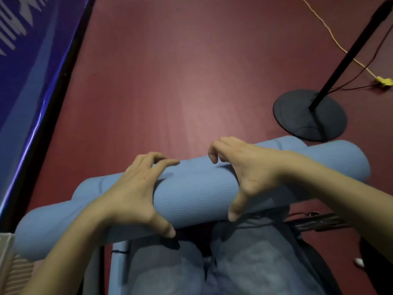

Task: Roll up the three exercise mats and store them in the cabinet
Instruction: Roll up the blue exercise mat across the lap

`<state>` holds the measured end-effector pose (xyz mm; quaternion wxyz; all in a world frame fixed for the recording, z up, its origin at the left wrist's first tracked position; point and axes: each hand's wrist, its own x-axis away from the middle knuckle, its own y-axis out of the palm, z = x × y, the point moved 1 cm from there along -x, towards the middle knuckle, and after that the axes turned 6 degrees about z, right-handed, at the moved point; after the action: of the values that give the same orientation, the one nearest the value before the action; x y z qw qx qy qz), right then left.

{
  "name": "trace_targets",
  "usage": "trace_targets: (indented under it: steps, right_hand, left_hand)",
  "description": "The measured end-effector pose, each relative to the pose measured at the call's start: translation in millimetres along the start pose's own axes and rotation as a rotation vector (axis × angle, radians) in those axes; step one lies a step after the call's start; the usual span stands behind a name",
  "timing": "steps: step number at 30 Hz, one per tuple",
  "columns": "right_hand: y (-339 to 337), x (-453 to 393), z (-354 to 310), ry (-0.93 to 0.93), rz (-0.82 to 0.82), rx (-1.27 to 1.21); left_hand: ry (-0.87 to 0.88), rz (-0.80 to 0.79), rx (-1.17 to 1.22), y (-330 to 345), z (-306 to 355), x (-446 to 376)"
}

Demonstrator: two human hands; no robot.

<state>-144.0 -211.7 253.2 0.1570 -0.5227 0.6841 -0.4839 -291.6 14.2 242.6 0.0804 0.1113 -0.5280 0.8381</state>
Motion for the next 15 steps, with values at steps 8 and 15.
trace_targets:
  steps: [8,15]
  right_hand:
    - [-10,-14,17,-0.083,0.138,-0.039]
    - [-16,-21,30,0.015,0.22,0.096]
  left_hand:
    - [-0.004,-0.08,0.182,-13,-26,-27]
    - [0.005,0.265,0.22,-28,-48,-32]
